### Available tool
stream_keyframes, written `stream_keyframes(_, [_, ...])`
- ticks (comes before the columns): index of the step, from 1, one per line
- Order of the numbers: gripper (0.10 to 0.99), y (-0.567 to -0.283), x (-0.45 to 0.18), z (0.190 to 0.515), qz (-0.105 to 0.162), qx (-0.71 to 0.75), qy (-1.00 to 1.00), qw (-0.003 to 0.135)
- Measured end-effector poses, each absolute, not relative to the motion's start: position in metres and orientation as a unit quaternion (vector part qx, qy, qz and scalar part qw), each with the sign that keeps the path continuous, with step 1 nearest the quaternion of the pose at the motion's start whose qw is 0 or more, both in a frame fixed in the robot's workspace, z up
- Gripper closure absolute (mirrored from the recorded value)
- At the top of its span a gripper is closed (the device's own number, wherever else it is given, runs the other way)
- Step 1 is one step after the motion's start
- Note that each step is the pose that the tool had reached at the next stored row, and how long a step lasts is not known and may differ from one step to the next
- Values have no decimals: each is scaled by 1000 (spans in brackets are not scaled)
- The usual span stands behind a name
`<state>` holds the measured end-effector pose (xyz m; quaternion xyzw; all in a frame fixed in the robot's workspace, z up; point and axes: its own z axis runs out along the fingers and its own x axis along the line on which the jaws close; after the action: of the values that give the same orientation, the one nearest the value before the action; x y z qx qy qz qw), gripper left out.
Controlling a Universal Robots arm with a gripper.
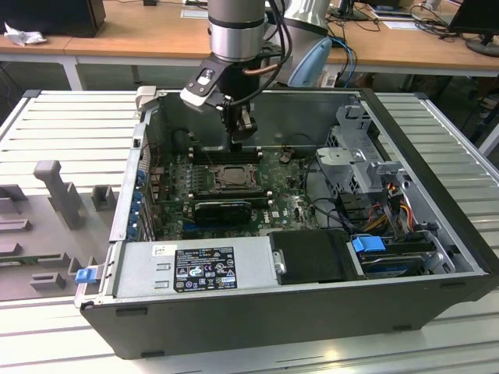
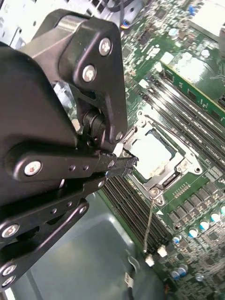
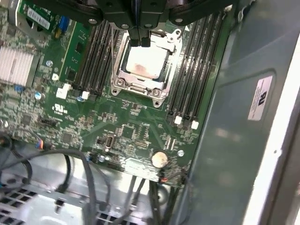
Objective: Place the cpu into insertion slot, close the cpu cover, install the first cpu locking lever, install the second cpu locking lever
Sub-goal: 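Install the first cpu locking lever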
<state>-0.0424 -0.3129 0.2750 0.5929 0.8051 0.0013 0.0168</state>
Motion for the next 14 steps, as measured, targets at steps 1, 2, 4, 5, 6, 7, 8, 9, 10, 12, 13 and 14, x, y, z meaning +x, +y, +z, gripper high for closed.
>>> stream_keyframes(1, [980, -313, -42, 275, 1, 587, 810, 17])
stream_keyframes(2, [980, -313, -42, 275, 2, 580, 814, 17])
stream_keyframes(4, [980, -313, -42, 275, 2, 569, 822, 17])
stream_keyframes(5, [980, -313, -42, 275, 2, 563, 826, 17])
stream_keyframes(6, [980, -313, -42, 275, 2, 558, 830, 17])
stream_keyframes(7, [980, -313, -42, 275, 2, 551, 834, 17])
stream_keyframes(8, [980, -313, -42, 275, 2, 544, 839, 17])
stream_keyframes(9, [980, -313, -42, 275, 2, 541, 841, 17])
stream_keyframes(10, [980, -313, -42, 275, 2, 538, 842, 17])
stream_keyframes(12, [980, -313, -42, 275, 3, 532, 847, 17])
stream_keyframes(13, [980, -313, -42, 275, 3, 528, 849, 17])
stream_keyframes(14, [980, -313, -42, 275, 3, 525, 851, 17])
